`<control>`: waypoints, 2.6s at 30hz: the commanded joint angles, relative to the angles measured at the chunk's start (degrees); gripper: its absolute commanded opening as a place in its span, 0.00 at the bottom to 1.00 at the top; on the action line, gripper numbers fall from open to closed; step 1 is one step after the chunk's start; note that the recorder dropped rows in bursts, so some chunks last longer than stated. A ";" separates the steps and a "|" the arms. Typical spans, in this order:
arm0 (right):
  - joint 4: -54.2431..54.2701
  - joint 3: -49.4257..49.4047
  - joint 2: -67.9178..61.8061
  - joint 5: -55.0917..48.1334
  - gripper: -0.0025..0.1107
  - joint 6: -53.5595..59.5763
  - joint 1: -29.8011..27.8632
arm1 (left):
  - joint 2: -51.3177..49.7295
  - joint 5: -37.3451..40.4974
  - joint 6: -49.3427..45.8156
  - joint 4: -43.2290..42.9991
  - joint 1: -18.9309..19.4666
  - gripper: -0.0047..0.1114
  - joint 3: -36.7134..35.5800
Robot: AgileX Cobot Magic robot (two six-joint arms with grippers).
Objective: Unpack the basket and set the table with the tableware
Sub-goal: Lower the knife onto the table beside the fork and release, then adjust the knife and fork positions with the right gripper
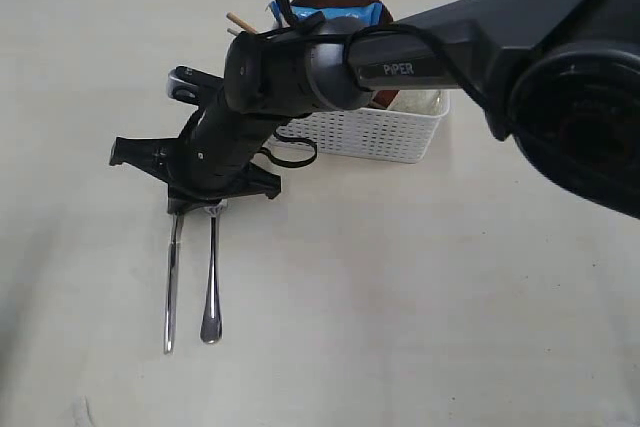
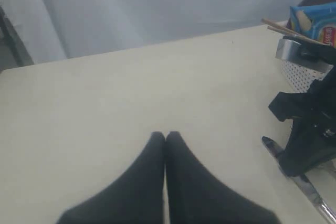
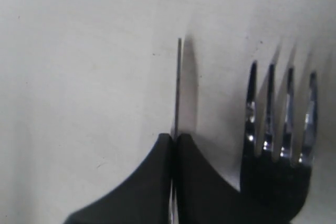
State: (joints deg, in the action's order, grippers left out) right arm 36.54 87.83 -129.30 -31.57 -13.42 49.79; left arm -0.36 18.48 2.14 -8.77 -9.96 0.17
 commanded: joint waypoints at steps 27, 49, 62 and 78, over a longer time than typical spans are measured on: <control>-34.29 9.92 5.15 -25.55 0.34 -11.20 11.12 | 0.36 0.09 0.32 -0.13 -0.12 0.04 -0.17; -34.80 9.92 -1.09 -21.67 0.34 -16.06 13.00 | 0.36 0.09 0.32 -0.13 -0.12 0.04 -0.17; -35.05 9.92 -1.12 -21.38 0.06 -17.44 13.00 | 0.36 0.09 0.32 -0.13 -0.12 0.04 -0.17; -34.86 9.92 -1.12 -19.23 0.02 -43.42 13.00 | 0.36 0.09 0.32 -0.13 -0.12 0.04 -0.17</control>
State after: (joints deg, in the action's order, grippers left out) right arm 1.81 97.81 -130.32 -51.79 -51.34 63.12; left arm -0.36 18.48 2.14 -8.77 -9.96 0.17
